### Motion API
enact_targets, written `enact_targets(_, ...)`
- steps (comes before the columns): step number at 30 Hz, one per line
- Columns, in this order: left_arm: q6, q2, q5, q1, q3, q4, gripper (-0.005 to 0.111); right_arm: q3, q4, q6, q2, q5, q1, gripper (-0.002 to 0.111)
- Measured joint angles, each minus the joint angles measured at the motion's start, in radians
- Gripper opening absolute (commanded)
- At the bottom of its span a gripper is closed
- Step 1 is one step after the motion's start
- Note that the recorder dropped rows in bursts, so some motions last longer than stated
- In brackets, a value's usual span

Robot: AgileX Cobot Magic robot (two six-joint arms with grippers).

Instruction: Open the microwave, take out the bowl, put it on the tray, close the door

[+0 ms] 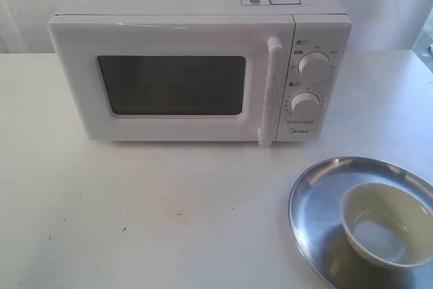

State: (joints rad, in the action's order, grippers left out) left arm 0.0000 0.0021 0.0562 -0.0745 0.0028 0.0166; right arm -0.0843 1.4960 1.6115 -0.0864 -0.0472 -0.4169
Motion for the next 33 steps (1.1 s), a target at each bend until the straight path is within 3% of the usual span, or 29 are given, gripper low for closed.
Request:
enact_targets(11, 0.000, 0.000, 0.000, 0.000, 0.000, 0.000, 0.000, 0.047, 0.000, -0.079, 0.024, 0.113, 0.004, 0.000)
enact_targets(23, 0.000, 0.000, 0.000, 0.000, 0.000, 0.000, 0.000, 0.048, -0.020, -0.153, 0.024, 0.069, 0.004, 0.000)
enact_targets(27, 0.000, 0.000, 0.000, 0.000, 0.000, 0.000, 0.000, 0.057, -0.231, -0.376, 0.025, 0.104, 0.004, 0.000)
enact_targets(33, 0.000, 0.000, 0.000, 0.000, 0.000, 0.000, 0.000, 0.063, -0.812, -0.996, 0.048, 0.067, 0.004, 0.000)
